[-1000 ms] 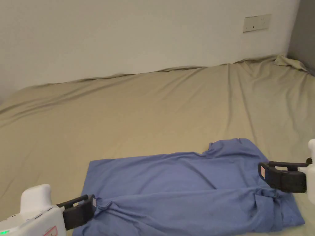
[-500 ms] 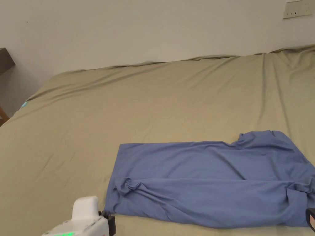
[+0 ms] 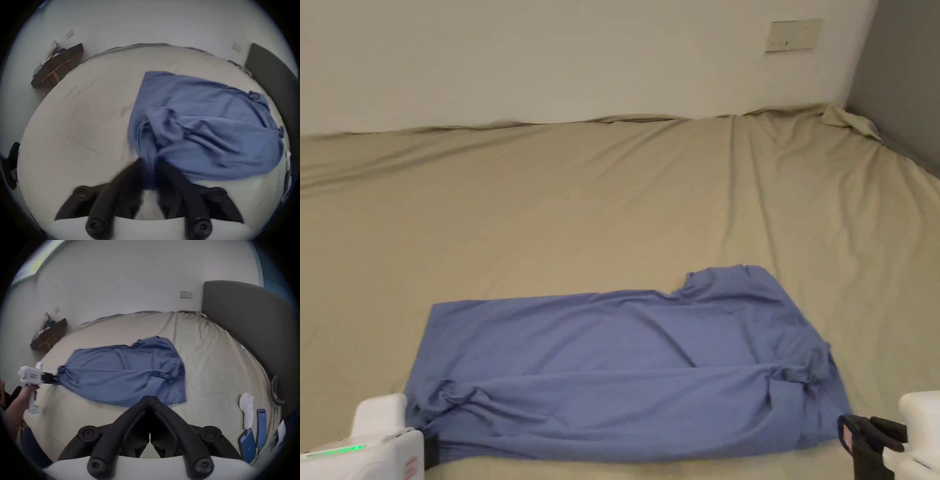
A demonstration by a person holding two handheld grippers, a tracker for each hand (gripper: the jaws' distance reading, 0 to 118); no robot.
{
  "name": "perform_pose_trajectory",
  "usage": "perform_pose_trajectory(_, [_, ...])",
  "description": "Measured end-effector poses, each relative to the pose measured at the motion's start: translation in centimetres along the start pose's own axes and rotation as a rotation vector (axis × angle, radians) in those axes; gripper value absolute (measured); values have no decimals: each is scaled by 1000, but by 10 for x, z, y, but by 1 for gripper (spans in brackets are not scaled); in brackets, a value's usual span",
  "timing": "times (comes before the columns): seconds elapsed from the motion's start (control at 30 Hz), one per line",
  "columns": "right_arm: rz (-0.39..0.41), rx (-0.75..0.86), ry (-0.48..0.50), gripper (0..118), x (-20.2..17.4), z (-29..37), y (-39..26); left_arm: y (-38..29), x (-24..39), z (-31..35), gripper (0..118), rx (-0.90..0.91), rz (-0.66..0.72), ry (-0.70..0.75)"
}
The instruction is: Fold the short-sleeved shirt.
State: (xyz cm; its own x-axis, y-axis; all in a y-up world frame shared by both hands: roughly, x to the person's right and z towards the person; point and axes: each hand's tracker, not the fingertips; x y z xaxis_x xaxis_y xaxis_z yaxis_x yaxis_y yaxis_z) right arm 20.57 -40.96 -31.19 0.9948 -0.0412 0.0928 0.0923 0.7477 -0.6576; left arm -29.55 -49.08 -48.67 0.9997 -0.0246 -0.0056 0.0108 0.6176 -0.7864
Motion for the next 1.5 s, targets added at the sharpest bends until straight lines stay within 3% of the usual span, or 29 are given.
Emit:
perform_pose_trajectory(0.1, [0, -62, -54, 2, 32, -37, 0, 0, 8, 22, 9, 22, -21, -25])
perform_pose_trajectory(0.17, [11, -91, -8, 4, 50, -64, 2, 4, 3, 38, 9, 37, 55, -104])
perform_pose_trajectory(0.2, [27, -98, -15, 33, 56, -76, 3, 6, 0, 44, 9, 49, 76, -115])
perform_pose_trajectory(0.23, [24, -123, -9, 82, 60, -89, 8, 8, -4, 50, 9, 53, 97, -138])
perform_pose_trajectory(0.27, [-3, -160, -16, 118, 63, -102, 9, 9, -5, 54, 9, 45, 106, -150])
perform_pose_trajectory(0.3, [-20, -60, -15, 116, 69, -108, 7, 11, -6, 57, 9, 45, 106, -151])
perform_pose_trajectory(0.33, [-29, -125, 35, 117, 66, -117, 10, 12, -6, 58, 9, 41, 104, -154])
perform_pose_trajectory(0.47, [-16, -220, -24, 117, 61, -150, 7, 16, -8, 49, 9, 36, 86, -135])
perform_pose_trajectory(0.5, [-9, -233, -10, 110, 61, -153, 5, 15, -9, 48, 9, 29, 98, -138])
perform_pose_trajectory(0.53, [-12, -245, -1, 96, 61, -154, 3, 15, -11, 45, 9, 24, 116, -146])
perform_pose_trajectory(0.57, [-23, -262, 24, 73, 61, -155, 0, 14, -12, 42, 9, 19, 124, -147])
perform_pose_trajectory(0.6, [-19, -259, 19, 63, 58, -152, -1, 14, -14, 39, 10, 14, 125, -146])
perform_pose_trajectory(0.63, [4, -236, -8, 41, 56, -145, 1, 13, -18, 37, 9, 5, 133, -148])
perform_pose_trajectory(0.67, [3, -244, 26, 13, 57, -140, 4, 12, -21, 37, 9, -4, 142, -150])
perform_pose_trajectory(0.7, [-24, -229, 77, 13, 58, -133, 6, 10, -25, 39, 9, -7, 157, -162])
perform_pose_trajectory(0.77, [-15, -236, 52, 13, 55, -118, 16, 8, -34, 46, 10, 1, 195, -196])
perform_pose_trajectory(0.93, [-43, -220, 116, 13, 63, -70, 24, 1, -57, 77, 9, 14, 198, -226])
perform_pose_trajectory(1.1, [-66, -308, 145, 13, 64, -33, 6, -28, -91, 99, 9, -44, 249, -255])
perform_pose_trajectory(1.23, [-16, -392, 108, 13, 56, -19, -19, -65, -94, 113, 9, -130, 212, -224])
perform_pose_trajectory(1.43, [-34, -484, 83, 13, 61, -22, -53, -110, -94, 110, 9, -228, 199, -190])
perform_pose_trajectory(1.5, [0, -497, 49, 13, 60, -29, -62, -116, -92, 99, 9, -265, 183, -165])
